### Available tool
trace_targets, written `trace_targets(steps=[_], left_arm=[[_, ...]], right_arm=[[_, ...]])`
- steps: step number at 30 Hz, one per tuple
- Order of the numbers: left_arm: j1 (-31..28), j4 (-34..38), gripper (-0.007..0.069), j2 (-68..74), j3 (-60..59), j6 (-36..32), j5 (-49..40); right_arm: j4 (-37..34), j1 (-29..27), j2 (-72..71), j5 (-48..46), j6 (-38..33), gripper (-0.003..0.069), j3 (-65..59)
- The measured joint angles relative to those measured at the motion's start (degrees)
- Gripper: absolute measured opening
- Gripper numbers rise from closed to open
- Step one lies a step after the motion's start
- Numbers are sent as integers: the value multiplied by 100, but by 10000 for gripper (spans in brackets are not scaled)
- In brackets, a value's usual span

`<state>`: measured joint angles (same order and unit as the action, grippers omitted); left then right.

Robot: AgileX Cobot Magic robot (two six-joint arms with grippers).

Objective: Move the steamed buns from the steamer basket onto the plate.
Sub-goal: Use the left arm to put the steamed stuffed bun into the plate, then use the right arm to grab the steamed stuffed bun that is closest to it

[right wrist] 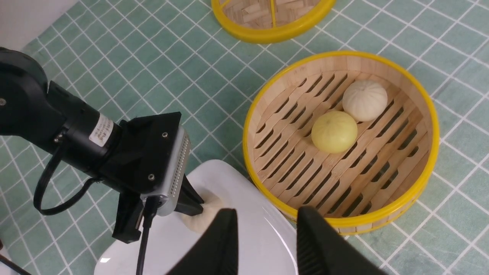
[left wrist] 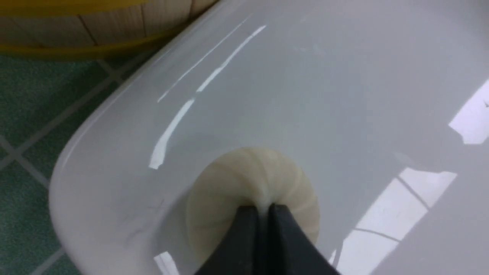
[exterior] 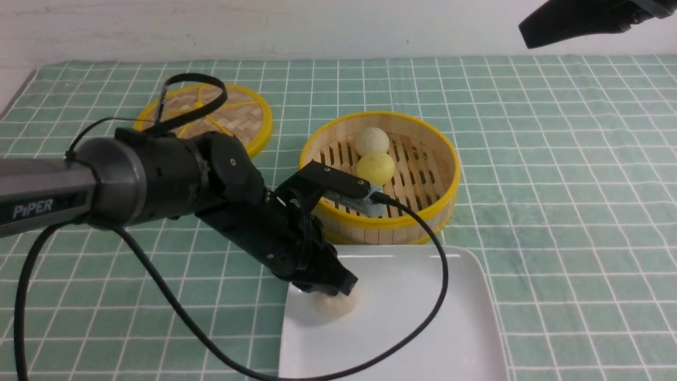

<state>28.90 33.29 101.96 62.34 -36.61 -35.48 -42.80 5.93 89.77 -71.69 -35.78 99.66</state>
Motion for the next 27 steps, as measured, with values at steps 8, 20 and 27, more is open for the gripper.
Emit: trace_targets(steps=[8,20,27], left_arm=[[0,-29,266,-5,517,361,-557],[0,-125,555,-85,1274,873,-1535],[0,-143,514,-704,1991,1061,-1658]], right_arm=[[6,0,0,0,0,240,0],[151,0,43,0,0,240,4],[151,14,889,20,155,244,22]])
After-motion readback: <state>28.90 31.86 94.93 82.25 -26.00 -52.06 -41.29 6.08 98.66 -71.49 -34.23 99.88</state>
